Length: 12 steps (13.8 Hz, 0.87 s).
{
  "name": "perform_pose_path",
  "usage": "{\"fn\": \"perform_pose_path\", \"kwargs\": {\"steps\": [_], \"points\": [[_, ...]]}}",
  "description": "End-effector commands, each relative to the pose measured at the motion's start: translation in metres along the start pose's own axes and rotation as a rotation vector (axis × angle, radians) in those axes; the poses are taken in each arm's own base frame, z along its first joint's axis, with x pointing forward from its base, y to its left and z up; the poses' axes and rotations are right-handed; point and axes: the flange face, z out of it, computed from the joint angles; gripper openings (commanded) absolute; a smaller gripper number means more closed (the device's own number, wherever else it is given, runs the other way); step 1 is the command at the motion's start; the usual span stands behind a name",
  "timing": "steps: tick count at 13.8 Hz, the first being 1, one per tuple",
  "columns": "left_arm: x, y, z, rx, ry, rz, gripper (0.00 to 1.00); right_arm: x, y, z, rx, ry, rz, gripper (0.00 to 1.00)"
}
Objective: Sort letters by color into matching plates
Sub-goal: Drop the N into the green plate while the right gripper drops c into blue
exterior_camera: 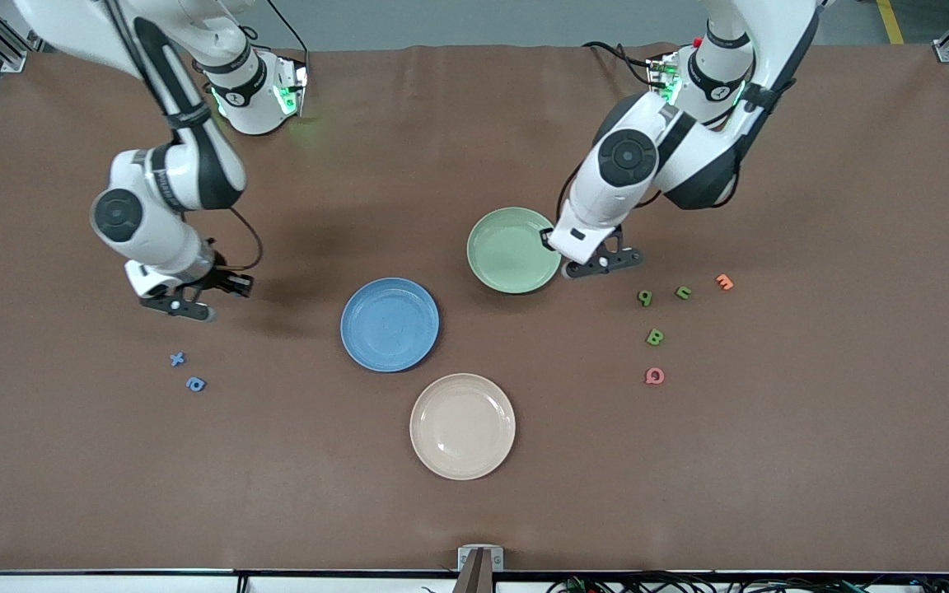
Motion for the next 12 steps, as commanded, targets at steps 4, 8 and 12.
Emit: {"fn": "perform_pose_path", "kwargs": {"steps": [4, 8, 12], "points": [[-0.039, 0.016, 0.059, -0.017, -0.017, -0.030, 0.16, -0.004, -0.157, -0.001, 0.042, -0.034, 0.185, 0.00], [-0.053, 0.023, 0.079, -0.041, -0.020, -0.050, 0.17, -0.003, -0.214, 0.027, 0.050, -0.018, 0.242, 0.00], [-0.067, 0.022, 0.097, -0.020, -0.023, -0.034, 0.20, -0.003, -0.225, 0.043, 0.040, -0.022, 0.261, 1.00]]}}
